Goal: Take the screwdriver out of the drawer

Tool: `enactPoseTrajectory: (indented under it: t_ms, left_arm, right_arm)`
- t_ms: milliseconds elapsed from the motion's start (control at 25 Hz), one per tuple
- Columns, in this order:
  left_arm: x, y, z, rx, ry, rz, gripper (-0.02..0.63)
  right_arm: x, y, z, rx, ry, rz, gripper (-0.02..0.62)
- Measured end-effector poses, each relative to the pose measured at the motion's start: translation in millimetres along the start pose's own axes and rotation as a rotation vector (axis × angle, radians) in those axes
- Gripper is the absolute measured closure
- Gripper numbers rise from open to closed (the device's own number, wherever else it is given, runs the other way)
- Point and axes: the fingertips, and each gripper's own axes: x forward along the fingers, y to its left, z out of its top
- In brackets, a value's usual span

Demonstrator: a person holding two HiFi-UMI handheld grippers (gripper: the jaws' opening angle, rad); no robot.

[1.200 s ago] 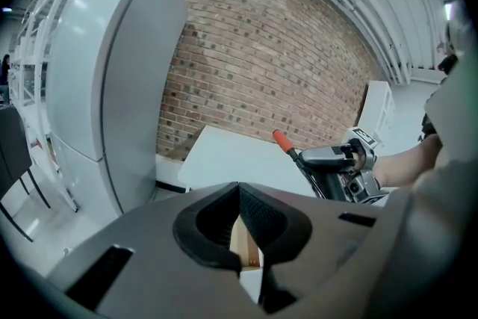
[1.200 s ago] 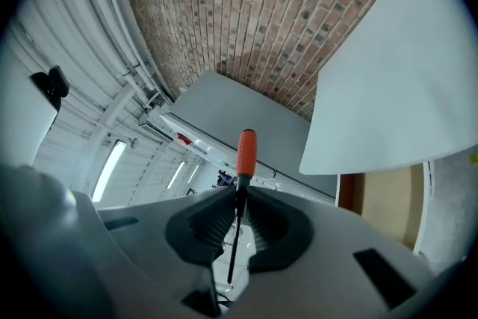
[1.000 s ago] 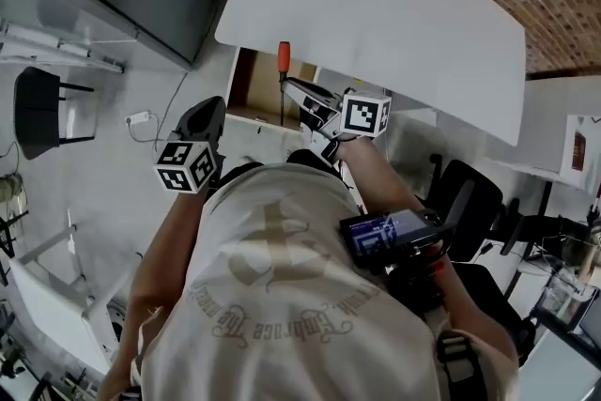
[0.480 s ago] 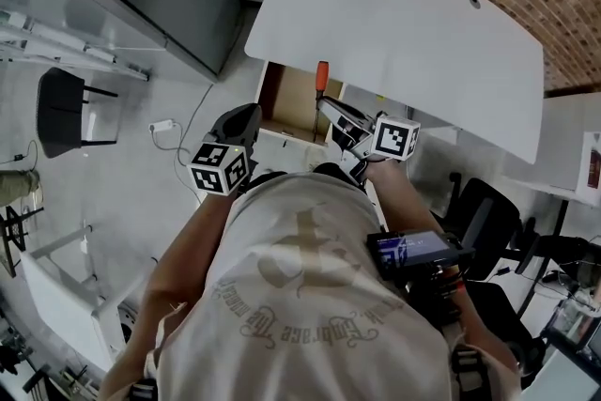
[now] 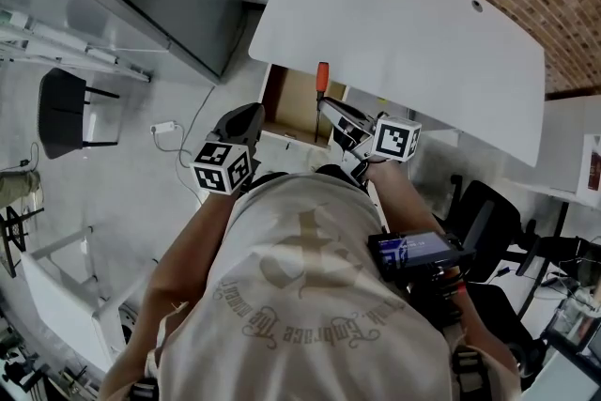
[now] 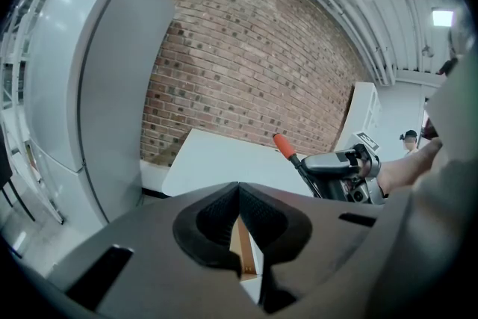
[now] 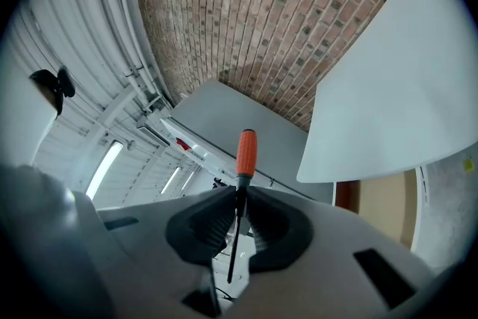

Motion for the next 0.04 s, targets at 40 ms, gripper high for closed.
enactPoseTrajectory:
  t_ms: [40]
  left_arm:
    - [0.3, 0.2, 0.5, 0.000, 0.000, -0.001, 0.587]
  right_arm:
    - [0.5, 0.2, 0.4, -0.001, 0.001, -0.002, 0.538]
